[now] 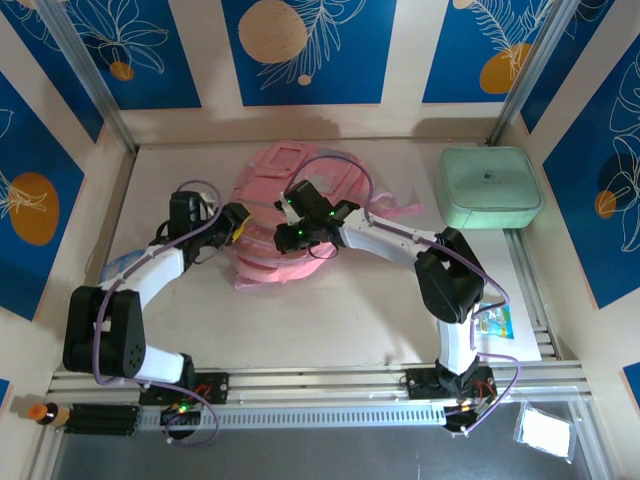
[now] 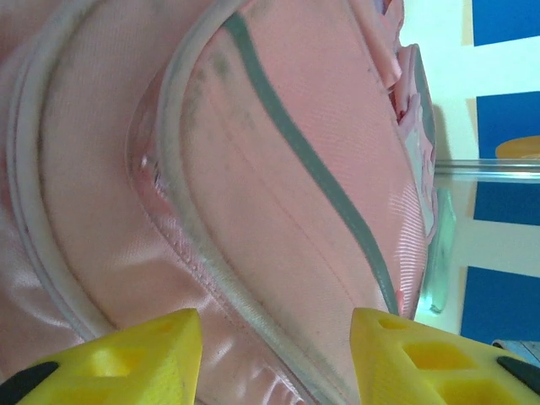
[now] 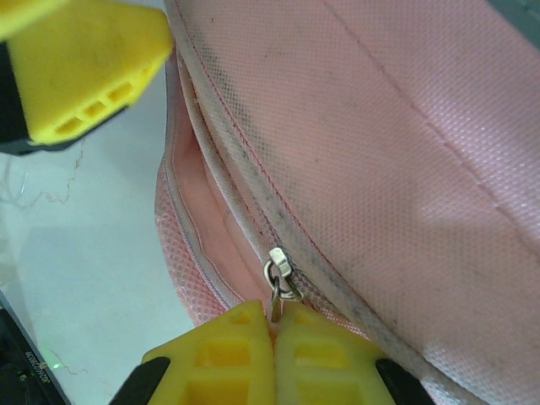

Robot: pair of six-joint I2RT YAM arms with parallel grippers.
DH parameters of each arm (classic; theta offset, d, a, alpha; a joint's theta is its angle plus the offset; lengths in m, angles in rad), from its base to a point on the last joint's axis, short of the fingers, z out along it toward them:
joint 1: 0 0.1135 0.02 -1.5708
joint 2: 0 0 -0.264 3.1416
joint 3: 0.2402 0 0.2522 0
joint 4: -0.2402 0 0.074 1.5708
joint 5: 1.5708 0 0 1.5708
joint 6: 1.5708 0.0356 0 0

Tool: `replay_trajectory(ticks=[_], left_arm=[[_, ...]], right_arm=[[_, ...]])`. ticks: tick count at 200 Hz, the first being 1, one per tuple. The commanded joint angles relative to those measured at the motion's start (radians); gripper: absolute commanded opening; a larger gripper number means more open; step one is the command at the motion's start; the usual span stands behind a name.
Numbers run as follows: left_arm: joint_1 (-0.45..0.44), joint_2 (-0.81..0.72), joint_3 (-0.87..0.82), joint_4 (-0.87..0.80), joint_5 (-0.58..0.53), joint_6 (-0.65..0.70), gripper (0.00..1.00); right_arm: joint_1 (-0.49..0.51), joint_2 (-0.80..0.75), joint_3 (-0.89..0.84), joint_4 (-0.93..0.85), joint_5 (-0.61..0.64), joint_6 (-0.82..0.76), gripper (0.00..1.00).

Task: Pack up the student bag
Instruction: Zip the student bag at the top-center of the table.

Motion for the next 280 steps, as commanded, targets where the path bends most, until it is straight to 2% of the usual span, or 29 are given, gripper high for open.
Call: replay_trajectory(ticks=[1, 38, 60, 111, 139, 184, 227, 268, 280], left_arm=[[-0.014, 0.009, -0.028, 0.102, 0.036, -0.094, 0.47], [-0.048, 0.062, -0.001, 0.133, 0.037, -0.104, 0.43], [-0.06, 0.095, 0.016, 0.141, 0.031, -0.105, 0.36], [-0.061, 0.111, 0.056, 0.103, 0.012, -0.064, 0.1], [-0.061, 0.103, 0.071, 0.07, -0.008, -0.039, 0.04], [-0.061, 0.108, 0.077, 0.051, -0.007, -0.016, 0.01], [-0.061, 0.122, 0.096, 0.002, -0.019, 0.047, 0.0], [-0.063, 0.115, 0.096, -0.043, -0.017, 0.101, 0.0], [-0.063, 0.115, 0.097, -0.053, -0.007, 0.115, 0.0]], right_arm=[[0.019, 0.004, 0.034, 0.017, -0.062, -0.024, 0.0], [0.019, 0.003, 0.033, 0.002, -0.052, -0.035, 0.0], [0.021, -0.001, 0.022, -0.004, -0.027, -0.036, 0.0], [0.036, -0.057, -0.06, -0.055, 0.201, -0.079, 0.0], [0.022, -0.104, -0.13, -0.083, 0.302, -0.086, 0.0], [-0.066, -0.175, -0.227, -0.082, 0.334, -0.113, 0.0], [-0.171, -0.164, -0.147, -0.098, 0.261, -0.216, 0.0], [-0.26, -0.12, -0.05, -0.166, 0.254, -0.127, 0.0], [-0.278, -0.113, -0.036, -0.186, 0.216, -0.098, 0.0]])
